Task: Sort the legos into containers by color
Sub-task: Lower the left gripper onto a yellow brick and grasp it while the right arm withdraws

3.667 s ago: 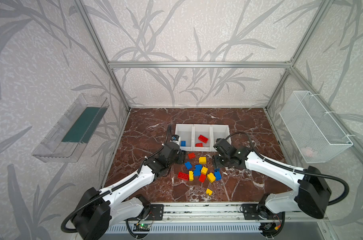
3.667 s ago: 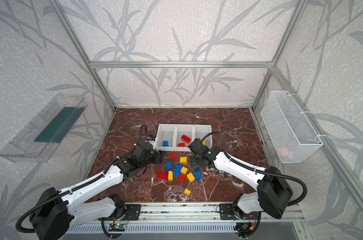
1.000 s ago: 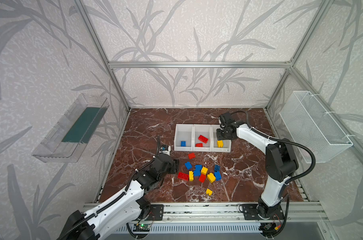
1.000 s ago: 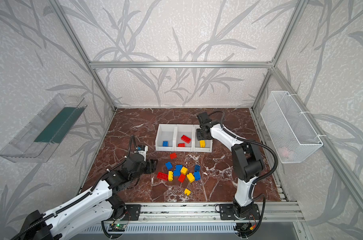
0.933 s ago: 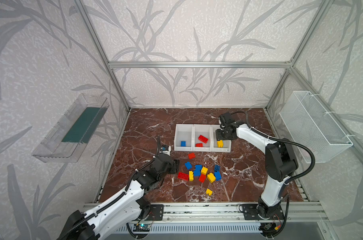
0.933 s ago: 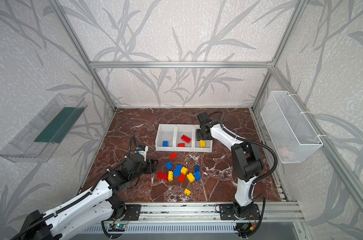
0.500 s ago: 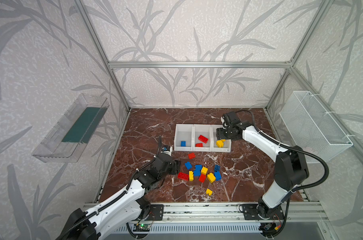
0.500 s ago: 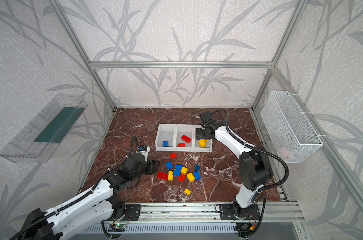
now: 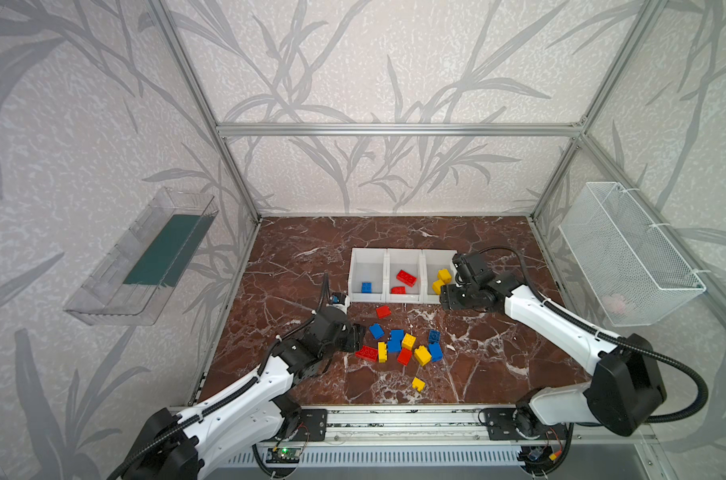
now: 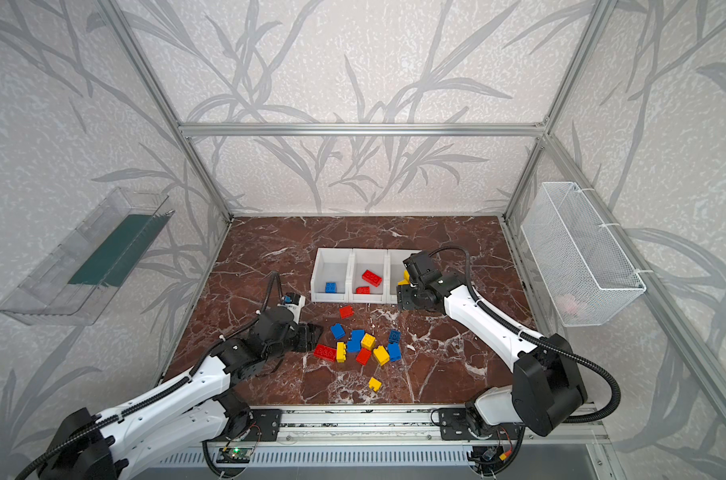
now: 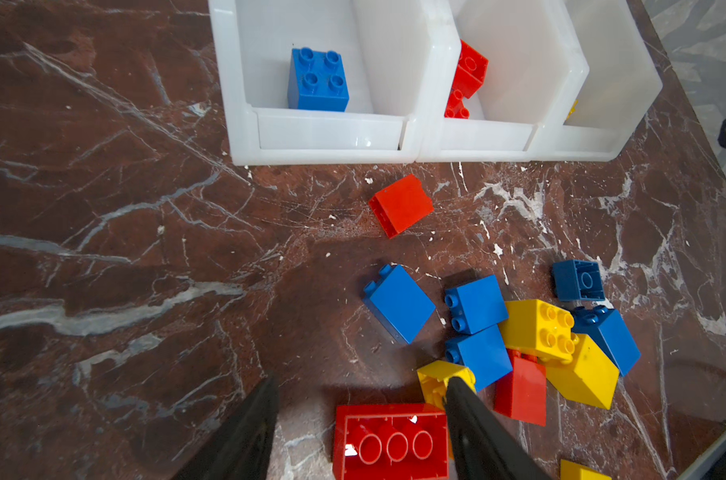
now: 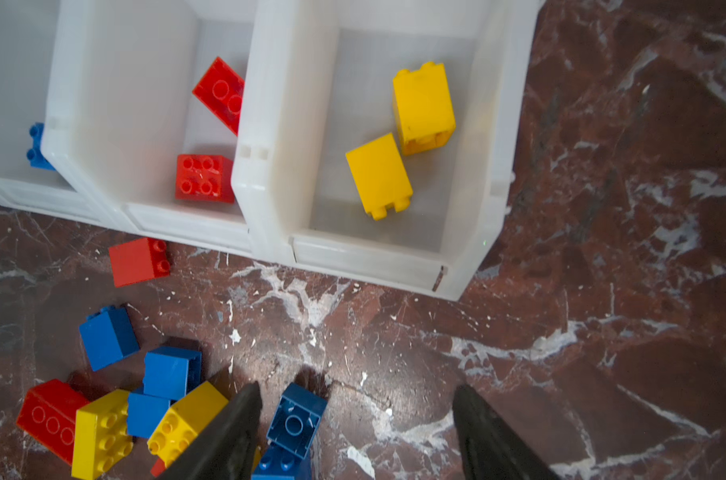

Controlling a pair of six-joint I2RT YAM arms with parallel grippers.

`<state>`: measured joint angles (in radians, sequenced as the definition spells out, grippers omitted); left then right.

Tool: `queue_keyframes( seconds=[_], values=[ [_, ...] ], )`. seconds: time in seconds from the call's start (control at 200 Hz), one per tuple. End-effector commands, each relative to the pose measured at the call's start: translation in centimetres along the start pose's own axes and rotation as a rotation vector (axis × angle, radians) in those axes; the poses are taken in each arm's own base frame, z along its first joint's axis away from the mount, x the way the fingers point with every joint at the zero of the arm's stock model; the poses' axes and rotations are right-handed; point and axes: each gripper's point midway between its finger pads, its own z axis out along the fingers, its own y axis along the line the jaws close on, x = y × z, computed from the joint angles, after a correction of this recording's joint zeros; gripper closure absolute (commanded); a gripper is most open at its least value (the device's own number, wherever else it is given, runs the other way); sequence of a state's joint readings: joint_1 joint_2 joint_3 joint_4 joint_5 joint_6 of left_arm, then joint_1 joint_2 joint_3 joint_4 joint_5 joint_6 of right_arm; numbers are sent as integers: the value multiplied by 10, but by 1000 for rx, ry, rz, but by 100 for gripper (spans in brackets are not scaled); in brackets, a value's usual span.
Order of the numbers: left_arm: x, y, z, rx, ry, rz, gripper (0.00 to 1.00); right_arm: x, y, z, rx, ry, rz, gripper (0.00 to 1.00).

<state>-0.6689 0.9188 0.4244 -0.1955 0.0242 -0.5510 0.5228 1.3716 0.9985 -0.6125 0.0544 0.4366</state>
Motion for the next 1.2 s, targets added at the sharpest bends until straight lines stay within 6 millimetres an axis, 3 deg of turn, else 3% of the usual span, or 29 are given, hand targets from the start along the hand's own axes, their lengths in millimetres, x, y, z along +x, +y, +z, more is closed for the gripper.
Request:
queue_keyframes(
  seconds=[0.0,0.215,0.57,0.875,1.195],
  values=[
    [-5,-17,1,61,8,6,34,14,-6,-11,21,-16,51,27],
    [6,-38,11,106,89,48,36,31,-4,-14,6,-23,101,27],
    [27,-72,33,158,198,123,44,35,-3,-14,13,-20,100,27],
    [45,-70,46,67,287,152,51,45,-11,-14,31,-23,116,27],
    [52,-72,52,19,320,206,52,48,-13,-14,35,-20,120,27]
  ],
)
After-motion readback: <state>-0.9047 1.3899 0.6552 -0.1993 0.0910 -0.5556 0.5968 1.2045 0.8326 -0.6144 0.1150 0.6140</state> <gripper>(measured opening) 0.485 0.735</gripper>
